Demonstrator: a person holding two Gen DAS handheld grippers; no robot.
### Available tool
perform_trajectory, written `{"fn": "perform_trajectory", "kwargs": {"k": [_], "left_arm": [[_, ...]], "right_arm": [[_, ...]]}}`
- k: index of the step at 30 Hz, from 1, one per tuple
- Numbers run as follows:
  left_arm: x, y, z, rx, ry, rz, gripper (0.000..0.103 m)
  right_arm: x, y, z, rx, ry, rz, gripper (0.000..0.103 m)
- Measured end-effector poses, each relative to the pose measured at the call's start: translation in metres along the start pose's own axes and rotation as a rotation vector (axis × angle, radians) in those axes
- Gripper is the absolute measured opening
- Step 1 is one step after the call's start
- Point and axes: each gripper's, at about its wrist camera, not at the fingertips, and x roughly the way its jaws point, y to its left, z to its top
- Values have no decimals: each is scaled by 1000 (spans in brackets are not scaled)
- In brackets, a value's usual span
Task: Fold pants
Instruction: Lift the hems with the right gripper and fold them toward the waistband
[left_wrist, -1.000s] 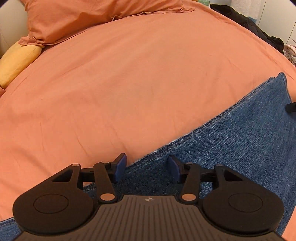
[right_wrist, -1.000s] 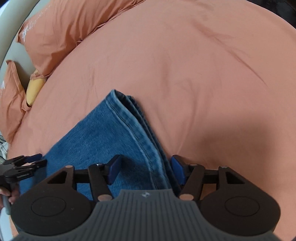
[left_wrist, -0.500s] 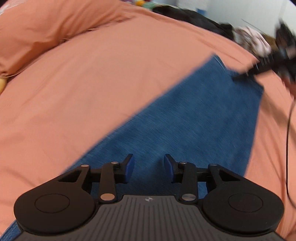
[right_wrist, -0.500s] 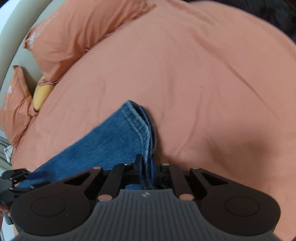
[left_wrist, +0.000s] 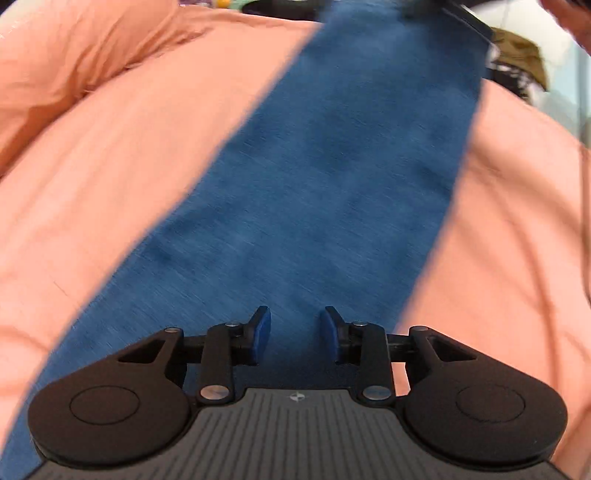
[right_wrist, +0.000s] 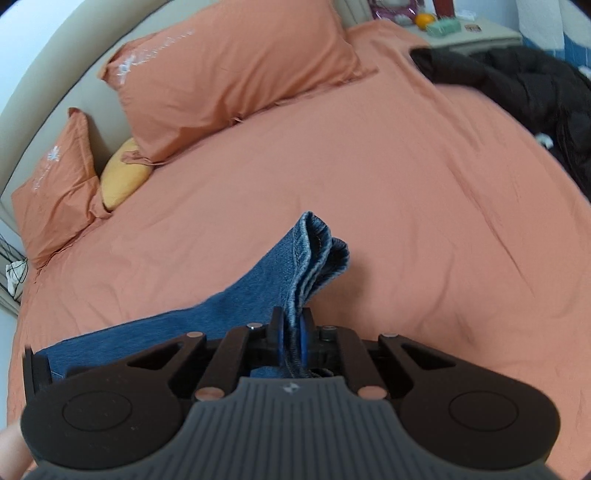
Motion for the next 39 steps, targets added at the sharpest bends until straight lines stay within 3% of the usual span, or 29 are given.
{"fn": "perform_trajectory", "kwargs": {"k": [6, 10, 13, 17, 22, 28, 34, 37, 39], "left_arm": [[7, -27, -34, -63, -4, -55, 36], [-19, -37, -52, -77, -38, -105, 36], [-46, -20, -71, -135, -79, -124, 36], [-87, 19, -102, -224, -126, -69, 36], [-133, 70, -144, -357, -158, 17, 36], [-166, 115, -192, -472, -166, 117, 36], [-166, 149, -216, -572, -152, 133, 36], [-160, 159, -227, -611, -150, 121, 36], [-155, 163, -229, -635, -150, 107, 36]], "right_arm": [[-28, 63, 5, -22, -28, 9, 3], [-45, 116, 4, -26, -32, 29, 3], [-51, 166, 0, -62, -25, 59, 3], [-42, 240, -10, -115, 6, 87, 3], [1, 311, -35, -127, 73, 110, 3], [95, 365, -84, -116, 209, 126, 3], [184, 385, -149, -112, 351, 83, 4], [211, 387, -172, -118, 369, 48, 5], [218, 388, -180, -119, 363, 47, 12]]}}
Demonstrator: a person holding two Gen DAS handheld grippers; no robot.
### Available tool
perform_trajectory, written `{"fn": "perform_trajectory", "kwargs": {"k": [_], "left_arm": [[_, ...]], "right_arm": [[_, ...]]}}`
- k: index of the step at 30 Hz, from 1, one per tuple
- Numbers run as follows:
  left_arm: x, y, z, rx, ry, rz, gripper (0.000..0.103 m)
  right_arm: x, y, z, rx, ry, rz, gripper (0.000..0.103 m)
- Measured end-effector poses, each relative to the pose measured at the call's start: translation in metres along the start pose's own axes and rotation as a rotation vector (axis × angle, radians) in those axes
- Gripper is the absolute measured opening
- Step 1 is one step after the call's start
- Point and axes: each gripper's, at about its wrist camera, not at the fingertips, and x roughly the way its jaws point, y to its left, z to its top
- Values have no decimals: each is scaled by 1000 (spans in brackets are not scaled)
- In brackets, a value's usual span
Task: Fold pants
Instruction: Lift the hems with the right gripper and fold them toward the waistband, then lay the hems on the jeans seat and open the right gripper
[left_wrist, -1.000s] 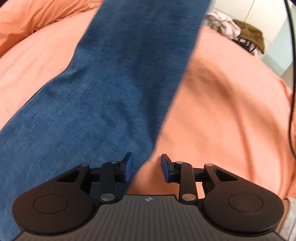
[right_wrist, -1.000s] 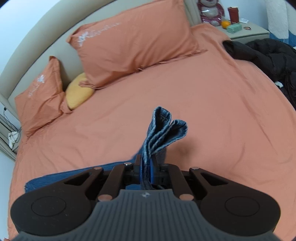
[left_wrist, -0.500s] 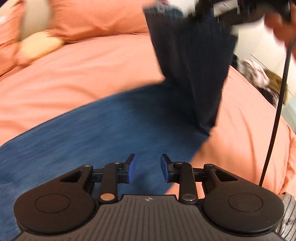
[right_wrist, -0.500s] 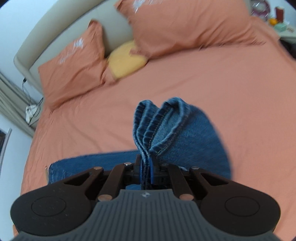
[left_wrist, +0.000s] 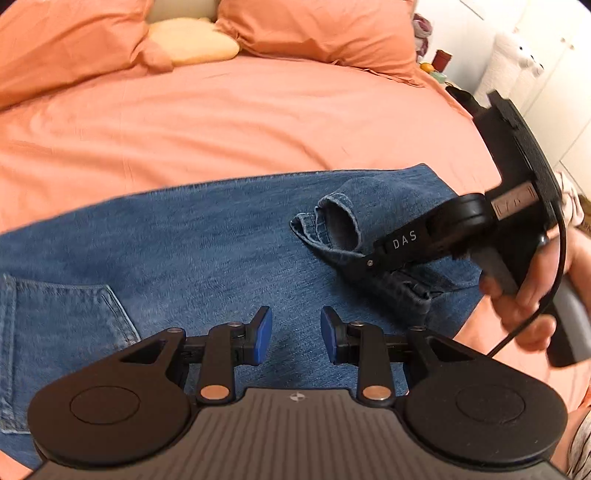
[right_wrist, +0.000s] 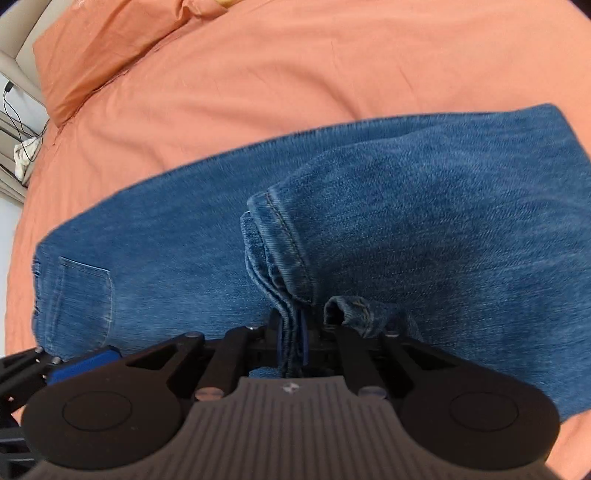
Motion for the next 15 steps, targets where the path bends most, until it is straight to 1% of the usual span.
{"fn": "perform_trajectory", "kwargs": {"k": [1, 3, 4, 5, 7, 9, 11, 13, 14, 15], "left_arm": [[3, 0, 0, -8, 1, -5, 36], [-3, 4, -4, -13, -4, -12, 36], [-2, 3, -4, -14, -7, -14, 36], [-4, 2, -4, -16, -12, -17, 36], [-5, -1, -4, -20, -17, -17, 36], [-6, -3, -3, -21, -27, -9, 36], [-10, -6, -5, -22, -35, 1, 36], [-12, -9, -7, -25, -36, -1, 36], [-14, -10, -8, -24, -39, -4, 36], [-17, -11, -10, -18, -42, -3, 36]], "right_arm": [[0, 0, -1, 13, -8, 11, 15], [-7, 2, -3, 21, -16, 50, 26], [-14, 1, -2, 14, -26, 69, 27], [-23, 1, -4, 3, -43, 87, 31], [-45, 0, -10, -28, -100, 102, 36], [-60, 0, -18, -80, -145, 79, 42], [-66, -4, -26, -150, -159, 13, 48], [-67, -4, -33, -229, -188, -63, 48], [-68, -7, -35, -262, -208, -85, 53], [-67, -7, -38, -293, -217, -96, 61]]}}
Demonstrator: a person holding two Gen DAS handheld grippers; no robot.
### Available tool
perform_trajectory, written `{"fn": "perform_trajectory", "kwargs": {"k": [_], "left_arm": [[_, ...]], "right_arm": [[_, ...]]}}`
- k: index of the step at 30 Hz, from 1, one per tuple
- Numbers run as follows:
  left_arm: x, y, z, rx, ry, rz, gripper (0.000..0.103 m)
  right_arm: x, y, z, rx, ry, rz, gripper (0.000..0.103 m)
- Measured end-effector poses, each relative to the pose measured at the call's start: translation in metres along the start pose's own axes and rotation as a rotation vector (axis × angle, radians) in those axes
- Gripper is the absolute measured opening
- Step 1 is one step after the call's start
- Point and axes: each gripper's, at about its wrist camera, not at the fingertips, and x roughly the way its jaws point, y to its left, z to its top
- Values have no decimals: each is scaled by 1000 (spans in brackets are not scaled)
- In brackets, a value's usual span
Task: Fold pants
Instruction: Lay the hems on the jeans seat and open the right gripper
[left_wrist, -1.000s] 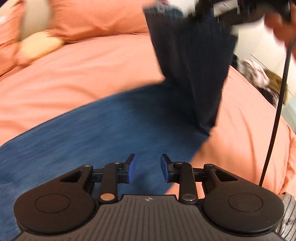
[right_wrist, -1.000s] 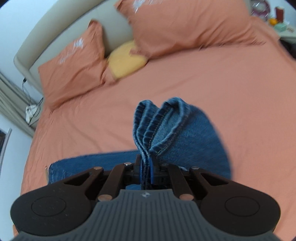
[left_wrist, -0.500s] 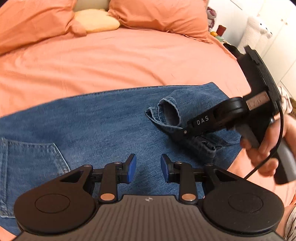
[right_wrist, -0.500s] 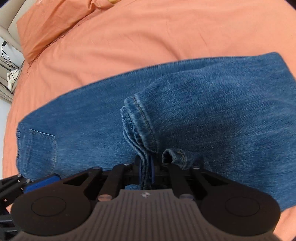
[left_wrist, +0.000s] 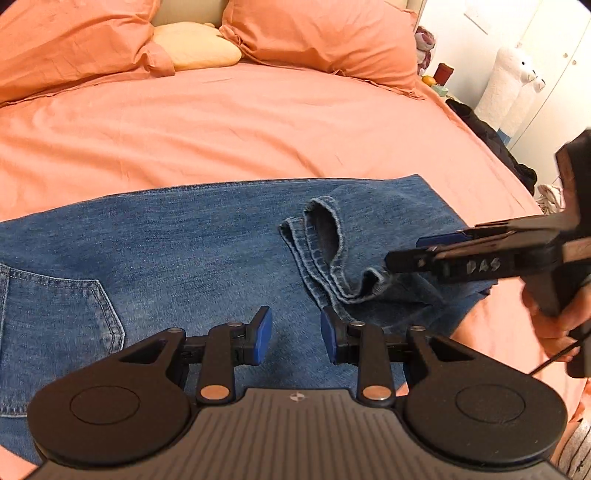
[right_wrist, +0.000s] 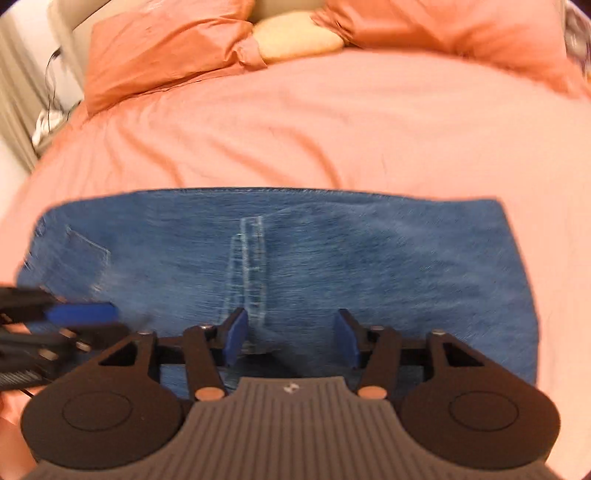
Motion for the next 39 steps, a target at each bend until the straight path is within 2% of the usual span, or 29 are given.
{"fn": "perform_trajectory", "kwargs": {"k": [1, 3, 6, 8, 11, 12, 13, 14, 15, 17, 18, 21, 25, 27, 32, 34, 37, 39], "left_arm": [[-2, -1, -1, 8, -2, 5, 36], [-7, -3, -2, 18, -4, 14, 36], [-11, -5, -4, 20, 0, 18, 36], [-13, -7, -5, 17, 5, 22, 36], [-19, -10, -9, 23, -4, 18, 36], [-21, -10, -11, 23, -4, 17, 36], [-22, -11, -13, 22, -3, 17, 36], [-23, -11, -15, 21, -1, 16, 36], [-25, -12, -17, 23, 2, 15, 36], [-27, -12, -21, 32, 3, 12, 36], [-28, -13, -23, 35, 3, 10, 36], [-29, -12, -26, 34, -1, 4, 36], [-30, -10, -26, 14, -14, -21, 36], [-30, -11, -26, 13, -17, -27, 36], [-28, -10, -24, -3, -14, -37, 36], [-25, -8, -22, -19, -8, -43, 37], [-17, -7, -16, -48, -2, -61, 43], [-9, -7, -11, -64, -3, -66, 44]], "right_arm": [[1, -1, -3, -31, 3, 1, 64], [4, -5, -11, -82, 27, 37, 64], [2, 7, -20, -178, 18, 66, 63], [6, 23, -24, -276, 19, 33, 59], [13, 44, -27, -382, 95, 59, 52], [16, 48, -30, -409, 103, 40, 48], [19, 49, -32, -408, 125, 28, 45], [22, 48, -31, -372, 146, 40, 29], [22, 44, -31, -315, 154, 73, 23], [17, 34, -29, -214, 149, 92, 19], [13, 30, -27, -172, 147, 104, 13], [-3, 16, -20, -57, 124, 144, 10], [-30, 6, -14, 61, 40, 218, 10], [-29, 8, -17, 63, 55, 217, 10], [9, 16, -33, 75, 134, 184, 10], [20, 17, -40, 75, 130, 171, 10], [18, 19, -43, 73, 100, 175, 19], [6, 16, -45, 71, 61, 196, 37]]}}
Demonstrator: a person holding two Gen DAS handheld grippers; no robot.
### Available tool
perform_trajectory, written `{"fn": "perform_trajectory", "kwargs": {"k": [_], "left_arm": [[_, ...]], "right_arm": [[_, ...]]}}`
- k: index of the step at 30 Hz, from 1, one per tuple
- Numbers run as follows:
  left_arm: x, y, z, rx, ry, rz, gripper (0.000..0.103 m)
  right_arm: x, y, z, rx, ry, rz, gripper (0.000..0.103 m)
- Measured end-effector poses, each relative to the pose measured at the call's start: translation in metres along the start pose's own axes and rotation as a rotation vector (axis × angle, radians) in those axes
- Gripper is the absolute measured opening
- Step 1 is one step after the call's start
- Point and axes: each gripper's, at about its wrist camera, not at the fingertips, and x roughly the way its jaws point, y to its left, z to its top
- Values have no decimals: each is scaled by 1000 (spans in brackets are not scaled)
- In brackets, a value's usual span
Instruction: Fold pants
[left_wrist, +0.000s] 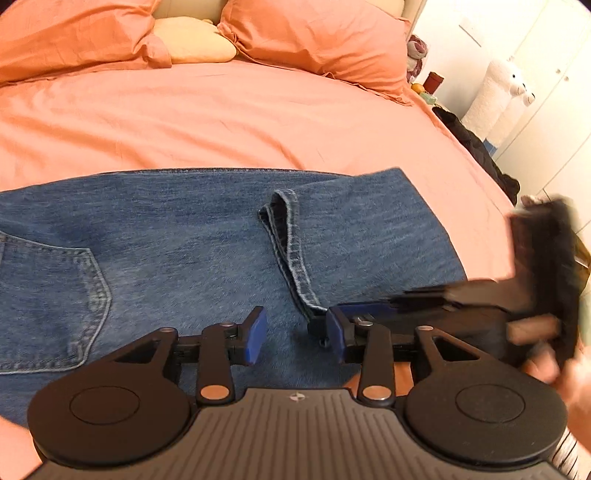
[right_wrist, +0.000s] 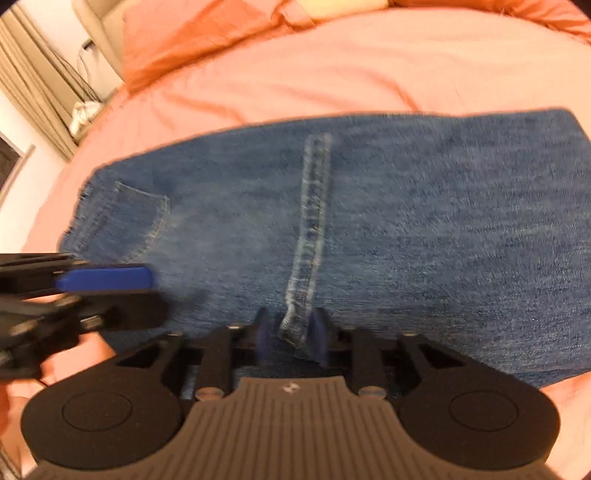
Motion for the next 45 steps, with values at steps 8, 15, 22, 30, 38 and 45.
{"fn": "perform_trajectory", "kwargs": {"k": [8, 15, 22, 30, 38, 45], "left_arm": [[33, -21, 27, 32, -56, 18, 44], [74, -45, 59, 85, -70, 113, 42], [124, -36, 67, 116, 34, 245, 21], [148, -26, 70, 138, 116, 309, 6], [135, -58, 60, 268, 89, 416, 13], [88, -96, 17, 320, 17, 298, 18]], "right_arm": [[-85, -52, -21, 64, -270, -191, 37], [-126, -149, -44, 325, -441, -341, 18], [-96, -158, -53, 263, -439, -351, 2], [-65, -190, -71, 261, -367, -336, 0], [-93, -185, -87, 286, -403, -322, 0], [-119, -167, -101, 191, -444, -318, 6]]}}
